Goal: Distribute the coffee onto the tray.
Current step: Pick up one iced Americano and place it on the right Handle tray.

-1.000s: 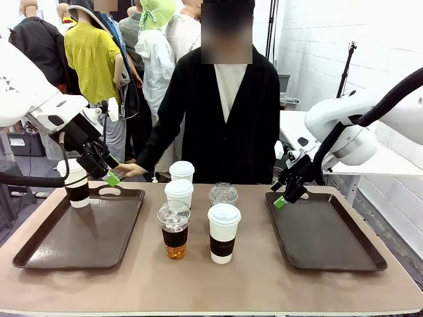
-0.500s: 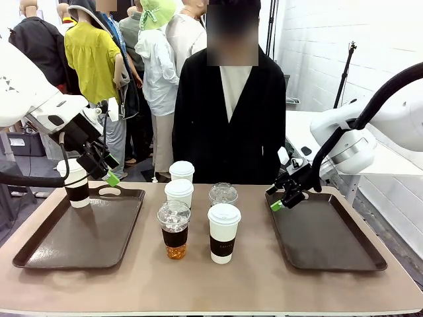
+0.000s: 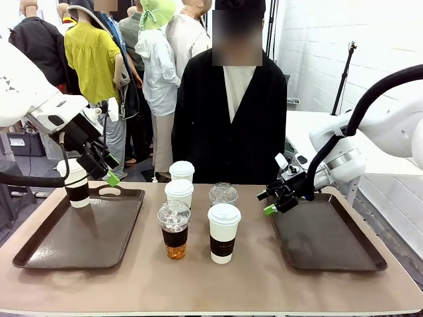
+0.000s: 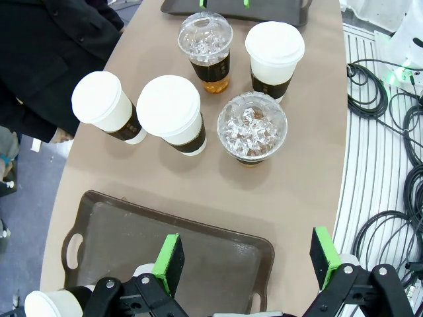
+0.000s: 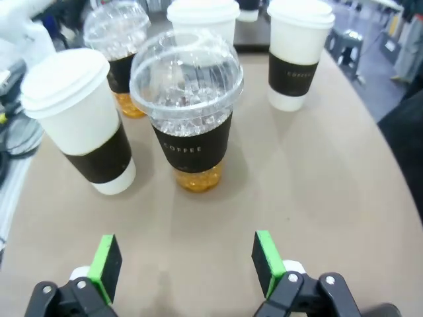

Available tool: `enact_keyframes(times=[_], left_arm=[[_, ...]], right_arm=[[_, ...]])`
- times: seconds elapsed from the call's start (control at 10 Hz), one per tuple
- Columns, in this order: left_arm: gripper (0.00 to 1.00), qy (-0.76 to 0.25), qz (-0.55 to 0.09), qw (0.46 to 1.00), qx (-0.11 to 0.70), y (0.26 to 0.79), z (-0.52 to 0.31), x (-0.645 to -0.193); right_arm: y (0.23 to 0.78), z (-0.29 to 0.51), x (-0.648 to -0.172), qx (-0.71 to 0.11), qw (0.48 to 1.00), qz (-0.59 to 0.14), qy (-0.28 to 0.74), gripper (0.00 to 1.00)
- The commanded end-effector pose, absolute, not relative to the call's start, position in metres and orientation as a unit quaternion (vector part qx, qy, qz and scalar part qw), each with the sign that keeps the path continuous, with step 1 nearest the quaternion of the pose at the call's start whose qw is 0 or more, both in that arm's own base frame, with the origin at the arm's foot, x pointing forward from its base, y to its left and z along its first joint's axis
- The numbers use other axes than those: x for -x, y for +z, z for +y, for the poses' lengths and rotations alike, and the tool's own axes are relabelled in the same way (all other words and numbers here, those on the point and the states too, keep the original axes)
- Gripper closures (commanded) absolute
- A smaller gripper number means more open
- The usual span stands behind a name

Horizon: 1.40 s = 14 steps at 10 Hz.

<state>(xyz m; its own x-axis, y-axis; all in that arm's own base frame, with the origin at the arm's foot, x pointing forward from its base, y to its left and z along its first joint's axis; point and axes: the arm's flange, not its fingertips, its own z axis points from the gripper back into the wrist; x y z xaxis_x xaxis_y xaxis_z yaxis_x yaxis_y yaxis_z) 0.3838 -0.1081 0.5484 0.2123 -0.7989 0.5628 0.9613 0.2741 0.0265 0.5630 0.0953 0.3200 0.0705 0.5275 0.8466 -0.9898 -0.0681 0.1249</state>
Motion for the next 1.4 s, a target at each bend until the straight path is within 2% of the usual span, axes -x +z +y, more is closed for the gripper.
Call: enact_keyframes(times=[0.0,0.8,1.1,1.2,1.3], left_arm=[[0.0,-0.584,-0.249,0.752,0.177,0.548,-0.106,-0.385],[0.0,-0.584,-0.249,0.752,0.177,0.548,-0.106,-0.385],[0.0,-0.584,-0.249,0.752,0.177,0.548,-0.106,-0.385],[0.0,-0.584,-0.249,0.752,0.177,0.548,-0.106,-0.385],[0.0,-0.584,-0.249,0.752,0.177,0.548,-0.106,-0.385]], right_arm=[[0.311,0.102,-0.573,-0.414,0.598,-0.313,0.61,0.0],[0.292,0.137,-0.574,-0.44,0.588,-0.363,0.574,0.0],[0.29,0.136,-0.577,-0.443,0.589,-0.356,0.574,0.0],[0.297,0.131,-0.576,-0.426,0.609,-0.343,0.575,0.0],[0.289,0.137,-0.571,-0.447,0.594,-0.346,0.572,0.0]])
